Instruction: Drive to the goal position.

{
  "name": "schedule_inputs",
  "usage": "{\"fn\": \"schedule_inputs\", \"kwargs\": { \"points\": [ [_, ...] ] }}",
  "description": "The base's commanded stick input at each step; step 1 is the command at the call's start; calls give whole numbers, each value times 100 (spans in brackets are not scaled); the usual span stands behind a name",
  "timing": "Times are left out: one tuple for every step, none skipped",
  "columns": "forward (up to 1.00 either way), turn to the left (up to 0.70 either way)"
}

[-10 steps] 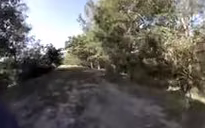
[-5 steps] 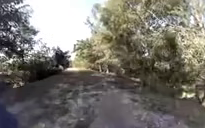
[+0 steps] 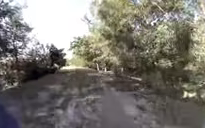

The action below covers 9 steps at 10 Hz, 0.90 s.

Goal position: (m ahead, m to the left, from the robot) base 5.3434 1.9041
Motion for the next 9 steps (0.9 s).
{"fn": "schedule_inputs", "kwargs": {
  "points": [
    [70,27],
    [70,27],
    [70,27],
    [70,27],
    [70,27],
    [70,25],
    [70,9],
    [70,0],
    [70,0]
  ]
}}
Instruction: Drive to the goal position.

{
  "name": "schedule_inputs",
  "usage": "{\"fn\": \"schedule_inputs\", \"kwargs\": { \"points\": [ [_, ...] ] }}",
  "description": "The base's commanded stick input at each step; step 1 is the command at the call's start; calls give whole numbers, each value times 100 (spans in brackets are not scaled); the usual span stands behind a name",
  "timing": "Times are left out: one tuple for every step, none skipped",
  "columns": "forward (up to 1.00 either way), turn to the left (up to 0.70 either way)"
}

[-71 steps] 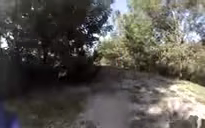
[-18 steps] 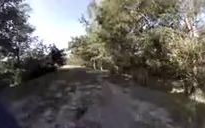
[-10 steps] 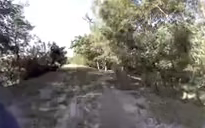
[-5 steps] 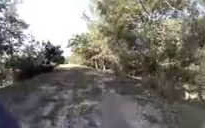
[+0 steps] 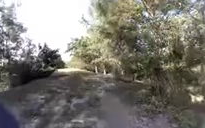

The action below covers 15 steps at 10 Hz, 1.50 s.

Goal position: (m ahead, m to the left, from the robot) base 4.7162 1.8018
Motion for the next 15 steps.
{"fn": "schedule_inputs", "kwargs": {
  "points": [
    [70,23],
    [70,27],
    [70,27],
    [70,27],
    [70,14],
    [70,0],
    [70,0],
    [70,0],
    [70,0],
    [70,0],
    [70,0],
    [70,13],
    [70,27],
    [70,27],
    [70,22]
  ]
}}
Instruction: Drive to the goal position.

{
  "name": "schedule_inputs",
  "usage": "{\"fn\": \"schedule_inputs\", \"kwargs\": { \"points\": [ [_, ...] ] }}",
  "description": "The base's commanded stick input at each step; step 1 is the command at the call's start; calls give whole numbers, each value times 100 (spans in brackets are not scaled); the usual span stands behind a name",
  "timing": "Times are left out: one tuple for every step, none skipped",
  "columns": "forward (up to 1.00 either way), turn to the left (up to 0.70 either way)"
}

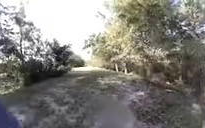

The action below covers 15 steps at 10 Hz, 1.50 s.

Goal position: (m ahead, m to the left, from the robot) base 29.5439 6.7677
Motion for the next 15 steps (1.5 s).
{"fn": "schedule_inputs", "kwargs": {
  "points": [
    [70,0],
    [70,0],
    [70,0],
    [70,0],
    [70,0],
    [70,0],
    [70,0],
    [70,27],
    [70,27],
    [70,27],
    [70,12],
    [70,0],
    [70,0],
    [70,0],
    [70,0]
  ]
}}
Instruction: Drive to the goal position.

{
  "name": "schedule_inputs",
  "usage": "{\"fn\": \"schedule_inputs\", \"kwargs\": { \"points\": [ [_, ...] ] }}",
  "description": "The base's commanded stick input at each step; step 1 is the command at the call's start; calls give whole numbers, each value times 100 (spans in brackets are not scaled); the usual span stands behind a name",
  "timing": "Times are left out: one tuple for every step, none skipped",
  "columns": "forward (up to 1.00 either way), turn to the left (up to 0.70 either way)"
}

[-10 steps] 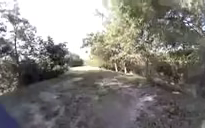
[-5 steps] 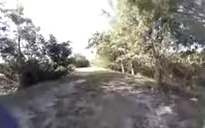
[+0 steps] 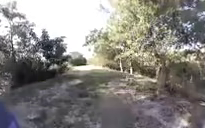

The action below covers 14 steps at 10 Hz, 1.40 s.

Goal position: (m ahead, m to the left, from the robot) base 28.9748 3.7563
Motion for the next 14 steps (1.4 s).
{"fn": "schedule_inputs", "kwargs": {
  "points": [
    [70,0],
    [70,0],
    [70,0],
    [70,27],
    [70,27],
    [70,27],
    [70,0],
    [70,0],
    [70,0],
    [70,0],
    [70,0],
    [70,0],
    [70,17],
    [70,27]
  ]
}}
